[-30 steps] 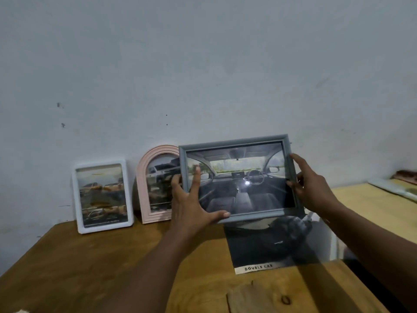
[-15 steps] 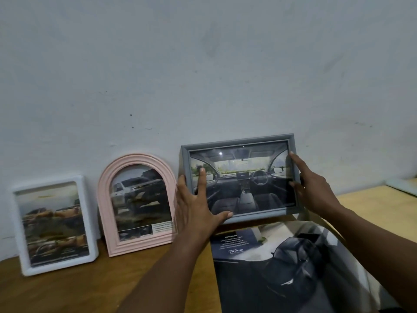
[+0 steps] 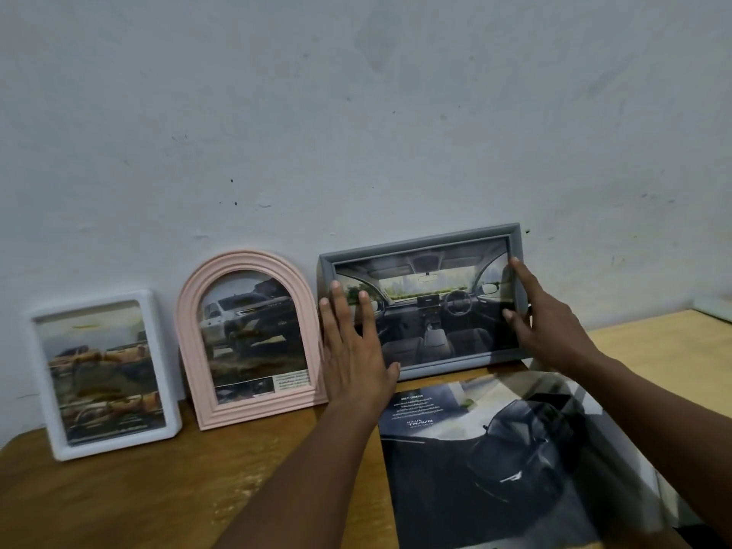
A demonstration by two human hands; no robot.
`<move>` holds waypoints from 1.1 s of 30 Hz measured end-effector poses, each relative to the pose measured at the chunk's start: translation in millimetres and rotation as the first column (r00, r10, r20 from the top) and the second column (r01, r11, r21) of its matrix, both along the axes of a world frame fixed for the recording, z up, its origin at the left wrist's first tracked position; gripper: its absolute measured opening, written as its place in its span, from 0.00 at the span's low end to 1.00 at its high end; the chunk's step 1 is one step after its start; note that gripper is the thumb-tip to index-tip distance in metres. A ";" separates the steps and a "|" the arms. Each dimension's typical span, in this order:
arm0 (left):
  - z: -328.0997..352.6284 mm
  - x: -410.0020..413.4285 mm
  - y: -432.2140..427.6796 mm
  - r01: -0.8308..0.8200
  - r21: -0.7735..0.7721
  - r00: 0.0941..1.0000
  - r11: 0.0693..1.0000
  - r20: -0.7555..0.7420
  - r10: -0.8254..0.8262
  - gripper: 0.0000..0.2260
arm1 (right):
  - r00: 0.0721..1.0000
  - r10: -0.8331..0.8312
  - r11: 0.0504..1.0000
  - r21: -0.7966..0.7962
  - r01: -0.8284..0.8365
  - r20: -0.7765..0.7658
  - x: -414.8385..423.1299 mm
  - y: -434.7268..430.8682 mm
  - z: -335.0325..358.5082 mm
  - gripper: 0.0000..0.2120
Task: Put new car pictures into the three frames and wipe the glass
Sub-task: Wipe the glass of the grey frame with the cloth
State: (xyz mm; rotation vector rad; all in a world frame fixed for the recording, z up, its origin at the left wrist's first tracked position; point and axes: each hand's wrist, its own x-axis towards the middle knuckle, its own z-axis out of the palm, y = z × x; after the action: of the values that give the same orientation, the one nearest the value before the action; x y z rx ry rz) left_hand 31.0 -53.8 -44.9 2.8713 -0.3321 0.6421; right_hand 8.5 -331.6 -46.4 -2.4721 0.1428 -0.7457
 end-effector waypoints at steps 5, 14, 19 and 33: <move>15.2 -16.8 15.3 0.031 0.065 0.999 0.997 0.010 -0.032 0.48 | 0.995 -0.100 0.995 -0.024 0.100 0.021 -14.5 8.7 18.1 0.39; 56.9 -64.9 98.8 0.056 0.051 0.997 0.997 -0.062 -0.053 0.45 | 0.991 0.130 0.986 0.103 -0.133 0.027 -57.3 115.8 78.6 0.21; 52.6 -76.5 158.8 -0.050 -0.019 0.992 0.999 -0.118 0.047 0.46 | 0.955 0.294 0.947 0.142 -0.288 -0.025 -57.5 205.8 80.1 0.19; -6.6 -14.2 207.9 -0.088 -0.518 0.981 0.851 -0.193 -0.016 0.48 | 0.990 0.124 0.960 0.261 -0.102 -0.067 13.9 294.7 11.1 0.08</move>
State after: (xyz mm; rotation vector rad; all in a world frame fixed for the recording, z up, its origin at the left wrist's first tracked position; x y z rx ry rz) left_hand 16.9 154.1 -51.6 2.3832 -0.0558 0.3787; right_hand 22.4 -36.9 -35.3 -2.2426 0.1199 -0.5392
